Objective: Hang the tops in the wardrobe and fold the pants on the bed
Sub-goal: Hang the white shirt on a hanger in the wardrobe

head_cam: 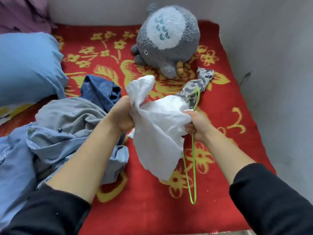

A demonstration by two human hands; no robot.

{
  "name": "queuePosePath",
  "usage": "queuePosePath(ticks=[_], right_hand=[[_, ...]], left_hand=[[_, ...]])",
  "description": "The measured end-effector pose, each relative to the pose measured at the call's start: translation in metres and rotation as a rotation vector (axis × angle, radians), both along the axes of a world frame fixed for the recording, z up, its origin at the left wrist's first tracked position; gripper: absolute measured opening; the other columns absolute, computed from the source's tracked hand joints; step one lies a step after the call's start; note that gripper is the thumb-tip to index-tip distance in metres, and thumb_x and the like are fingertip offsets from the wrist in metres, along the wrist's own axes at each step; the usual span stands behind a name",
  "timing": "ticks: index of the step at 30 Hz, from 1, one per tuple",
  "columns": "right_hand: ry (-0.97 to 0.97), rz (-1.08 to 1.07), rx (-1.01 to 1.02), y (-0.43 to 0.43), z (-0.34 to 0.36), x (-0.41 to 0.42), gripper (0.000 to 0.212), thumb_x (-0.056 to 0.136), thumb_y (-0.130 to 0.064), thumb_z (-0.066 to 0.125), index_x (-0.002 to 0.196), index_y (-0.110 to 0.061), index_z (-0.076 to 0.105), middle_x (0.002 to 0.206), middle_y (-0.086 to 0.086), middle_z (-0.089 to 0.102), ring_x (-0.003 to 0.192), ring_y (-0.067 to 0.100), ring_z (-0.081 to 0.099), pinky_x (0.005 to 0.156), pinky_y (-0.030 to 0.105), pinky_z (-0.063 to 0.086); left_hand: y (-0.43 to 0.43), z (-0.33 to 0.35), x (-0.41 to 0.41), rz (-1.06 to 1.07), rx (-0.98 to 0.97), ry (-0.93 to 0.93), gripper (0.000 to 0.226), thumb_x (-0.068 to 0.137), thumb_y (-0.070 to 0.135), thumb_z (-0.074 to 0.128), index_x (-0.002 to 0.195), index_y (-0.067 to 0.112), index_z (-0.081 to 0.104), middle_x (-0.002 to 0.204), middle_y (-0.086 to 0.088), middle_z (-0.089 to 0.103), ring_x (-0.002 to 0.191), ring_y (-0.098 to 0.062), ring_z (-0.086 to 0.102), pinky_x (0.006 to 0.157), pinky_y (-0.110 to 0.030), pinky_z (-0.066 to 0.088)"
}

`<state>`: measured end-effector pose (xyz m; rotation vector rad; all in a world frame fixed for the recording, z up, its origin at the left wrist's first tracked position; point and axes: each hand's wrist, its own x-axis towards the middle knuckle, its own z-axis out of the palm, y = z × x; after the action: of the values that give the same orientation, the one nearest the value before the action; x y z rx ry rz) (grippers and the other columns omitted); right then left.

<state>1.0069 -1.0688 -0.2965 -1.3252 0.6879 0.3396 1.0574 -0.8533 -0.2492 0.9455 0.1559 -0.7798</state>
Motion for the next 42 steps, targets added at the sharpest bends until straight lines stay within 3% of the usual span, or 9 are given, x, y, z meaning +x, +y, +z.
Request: queuePosePath(ticks=[5,11,17,21,24,28,35,38,42], right_hand=[[-0.104,0.036,-0.038,-0.02,0.092,0.004,0.028,0.097,-0.011,0.043,0.07,-0.018,0.042,0.055,-0.003,0.026,0.032,0.003,0.019,0.028,0.014,0.014],[-0.314,0.062,-0.001,-0.008,0.183,0.013,0.031,0.096,-0.01,0.047,0.07,-0.02,0.035,0.054,-0.005,0.027,0.031,0.001,0.021,0.026,0.013,0.014],[-0.421,0.064,0.05,0.015,0.224,0.02,0.03,0.098,-0.009,0.046,0.072,-0.018,0.034,0.055,-0.003,0.029,0.032,0.002,0.022,0.027,0.014,0.015],[-0.464,0.051,0.074,0.031,0.235,0.02,0.03,0.098,-0.008,0.045,0.071,-0.018,0.035,0.054,-0.003,0.035,0.032,0.004,0.027,0.028,0.014,0.016],[-0.462,0.078,0.093,0.042,0.242,0.017,0.029,0.099,-0.008,0.043,0.072,-0.016,0.036,0.053,-0.003,0.037,0.033,0.003,0.03,0.029,0.014,0.018],[-0.468,0.121,0.144,0.054,0.252,0.009,0.03,0.1,-0.009,0.04,0.071,-0.015,0.038,0.049,-0.004,0.042,0.033,0.003,0.032,0.03,0.012,0.019],[-0.517,0.07,0.339,0.052,0.269,-0.004,0.024,0.101,-0.01,0.037,0.078,-0.014,0.041,0.063,-0.001,0.036,0.033,0.003,0.03,0.029,0.011,0.018],[-0.554,0.1,0.348,0.052,0.275,-0.008,0.025,0.101,-0.011,0.038,0.076,-0.014,0.041,0.062,-0.001,0.037,0.032,0.003,0.031,0.029,0.011,0.02],[-0.578,0.069,0.163,0.037,0.269,-0.003,0.019,0.1,-0.011,0.041,0.081,-0.014,0.042,0.059,-0.002,0.042,0.034,0.003,0.032,0.029,0.013,0.02]], left_hand=[[0.03,0.06,0.022,0.4,0.322,-0.129,0.035,0.102,0.016,0.028,0.078,0.023,0.052,0.053,0.014,0.063,0.052,0.001,0.06,0.057,-0.018,0.048],[0.047,0.08,0.016,0.301,0.603,-0.124,0.028,0.101,0.036,0.032,0.097,0.02,0.055,0.083,-0.003,0.053,0.067,-0.017,0.049,0.058,-0.032,0.045],[0.046,0.085,0.003,0.509,0.324,-0.145,0.027,0.097,0.011,0.029,0.084,0.012,0.053,0.081,-0.005,0.056,0.075,-0.018,0.056,0.069,-0.027,0.048],[0.03,0.053,-0.026,0.249,0.593,-0.224,0.028,0.08,-0.012,0.037,0.064,0.011,0.04,0.069,-0.005,0.036,0.063,-0.013,0.036,0.06,-0.021,0.034],[0.01,0.021,-0.06,-0.082,0.844,-0.256,0.013,0.075,-0.004,0.059,0.076,0.007,0.051,0.069,-0.006,0.047,0.062,-0.016,0.041,0.055,-0.022,0.036],[-0.015,-0.003,-0.074,-0.122,0.799,-0.332,0.079,0.082,0.036,0.072,0.143,0.013,0.028,0.129,0.003,0.05,0.121,-0.021,0.05,0.085,-0.024,0.041],[-0.035,0.01,-0.053,-0.052,0.928,-0.402,0.114,0.071,0.066,0.066,0.15,0.033,-0.009,0.159,-0.01,-0.01,0.146,-0.032,0.005,0.116,-0.05,0.019],[-0.041,0.019,-0.048,0.035,0.995,-0.504,0.076,0.088,0.05,0.057,0.15,0.026,0.019,0.154,-0.014,0.019,0.14,-0.035,0.025,0.11,-0.053,0.03],[-0.026,0.037,-0.039,0.059,0.785,-0.596,0.023,0.099,0.02,0.042,0.105,0.013,0.063,0.103,-0.004,0.064,0.094,-0.02,0.06,0.071,-0.03,0.051]])
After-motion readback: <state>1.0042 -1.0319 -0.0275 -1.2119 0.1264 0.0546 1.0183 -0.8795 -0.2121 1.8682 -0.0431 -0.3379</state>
